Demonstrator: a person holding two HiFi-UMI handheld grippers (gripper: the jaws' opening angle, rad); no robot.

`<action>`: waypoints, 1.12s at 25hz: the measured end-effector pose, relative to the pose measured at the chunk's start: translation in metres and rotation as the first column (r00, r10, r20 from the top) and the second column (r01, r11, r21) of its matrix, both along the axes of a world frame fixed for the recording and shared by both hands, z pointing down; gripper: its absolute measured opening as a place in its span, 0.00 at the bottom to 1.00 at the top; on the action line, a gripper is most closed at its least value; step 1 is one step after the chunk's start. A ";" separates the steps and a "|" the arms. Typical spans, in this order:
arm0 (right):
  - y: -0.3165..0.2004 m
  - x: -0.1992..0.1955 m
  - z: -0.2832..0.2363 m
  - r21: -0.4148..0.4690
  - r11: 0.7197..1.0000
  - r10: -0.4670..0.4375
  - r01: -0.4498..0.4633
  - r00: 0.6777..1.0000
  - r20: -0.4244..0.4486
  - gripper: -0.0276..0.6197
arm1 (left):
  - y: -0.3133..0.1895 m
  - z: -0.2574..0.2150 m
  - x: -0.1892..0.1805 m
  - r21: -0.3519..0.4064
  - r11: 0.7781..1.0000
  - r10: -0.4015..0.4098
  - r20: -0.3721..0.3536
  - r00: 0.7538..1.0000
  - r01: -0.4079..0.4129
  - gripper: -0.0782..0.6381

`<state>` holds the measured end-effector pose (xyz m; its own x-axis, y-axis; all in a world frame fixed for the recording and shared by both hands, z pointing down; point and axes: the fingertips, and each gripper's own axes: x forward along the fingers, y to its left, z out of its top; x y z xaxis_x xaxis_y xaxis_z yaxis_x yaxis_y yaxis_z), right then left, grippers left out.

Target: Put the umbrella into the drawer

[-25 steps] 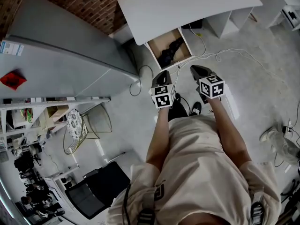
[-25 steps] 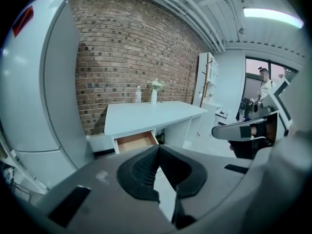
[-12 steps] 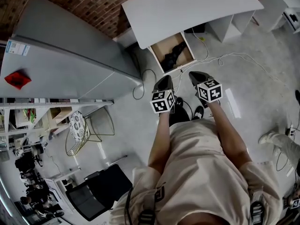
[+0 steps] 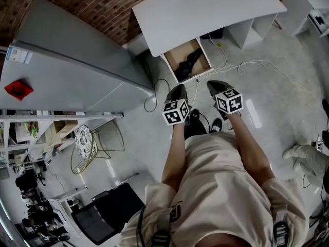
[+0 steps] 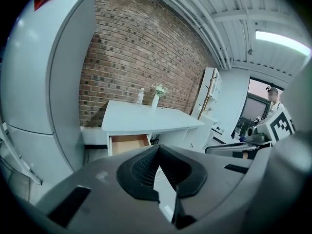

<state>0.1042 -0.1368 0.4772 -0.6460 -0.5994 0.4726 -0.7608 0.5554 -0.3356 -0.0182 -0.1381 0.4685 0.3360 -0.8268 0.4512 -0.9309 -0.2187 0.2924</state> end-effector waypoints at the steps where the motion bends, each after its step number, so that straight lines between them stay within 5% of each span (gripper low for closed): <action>1: 0.000 0.001 0.000 0.000 1.000 0.000 0.000 1.000 -0.003 0.15 | 0.000 0.000 0.001 0.002 1.000 0.000 0.004 1.000 0.000 0.12; 12: 0.001 0.003 0.000 0.007 1.000 -0.003 0.003 1.000 -0.005 0.15 | 0.003 0.006 -0.001 -0.012 1.000 -0.011 -0.012 1.000 0.011 0.12; 28: 0.005 0.012 0.006 0.011 1.000 -0.003 0.004 0.998 -0.069 0.15 | 0.008 0.012 0.011 -0.021 0.998 0.056 0.108 0.993 -0.054 0.12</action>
<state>0.1159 -0.1313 0.4835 -0.6145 -0.6029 0.5089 -0.7799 0.5616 -0.2764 -0.0075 -0.1296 0.4807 0.3290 -0.7999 0.5019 -0.9441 -0.2664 0.1944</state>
